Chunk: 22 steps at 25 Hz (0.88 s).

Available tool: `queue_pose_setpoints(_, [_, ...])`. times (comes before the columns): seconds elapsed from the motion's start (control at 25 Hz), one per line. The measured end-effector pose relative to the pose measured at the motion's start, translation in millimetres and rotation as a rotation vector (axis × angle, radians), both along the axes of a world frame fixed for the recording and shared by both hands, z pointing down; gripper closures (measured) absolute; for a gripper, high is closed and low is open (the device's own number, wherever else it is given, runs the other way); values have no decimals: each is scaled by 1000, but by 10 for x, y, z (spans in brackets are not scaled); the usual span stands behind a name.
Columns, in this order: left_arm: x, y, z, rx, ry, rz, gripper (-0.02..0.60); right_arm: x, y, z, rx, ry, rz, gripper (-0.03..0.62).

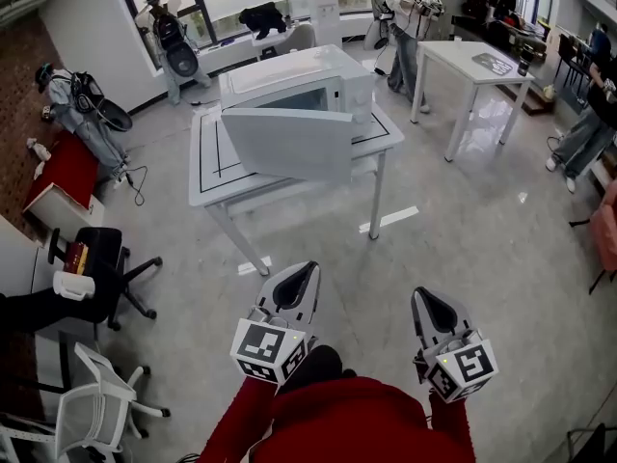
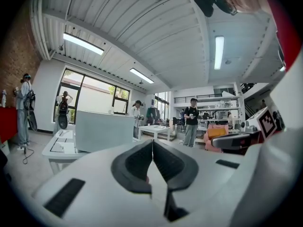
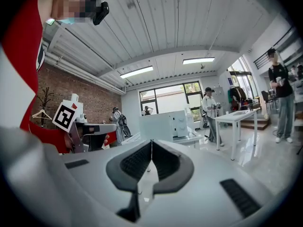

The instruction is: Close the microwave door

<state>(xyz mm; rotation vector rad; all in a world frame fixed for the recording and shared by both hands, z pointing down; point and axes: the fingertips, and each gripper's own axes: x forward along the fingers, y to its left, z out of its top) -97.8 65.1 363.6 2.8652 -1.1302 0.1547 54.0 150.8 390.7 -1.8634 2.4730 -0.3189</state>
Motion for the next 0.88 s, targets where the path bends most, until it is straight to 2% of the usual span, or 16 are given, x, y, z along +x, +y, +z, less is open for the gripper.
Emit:
queue_pose_setpoints(0.36, [43,-299,3,-24,22,-24,571,85,-264,1,16,-33,-17,580])
queue_pose_setpoints(0.44, [79,-427,49,-27,5,-20,571,98,-372,50,7,-34,-22,580])
queue_pose_setpoints(0.6, [191,-731,117,-19,-42,-3,571,167,-642,142,-28,-26,-12,580])
queue_pose_setpoints(0.88, [386,-1504,190,-47,-29,3,570,334,-1304,181,-42,-26,4,580])
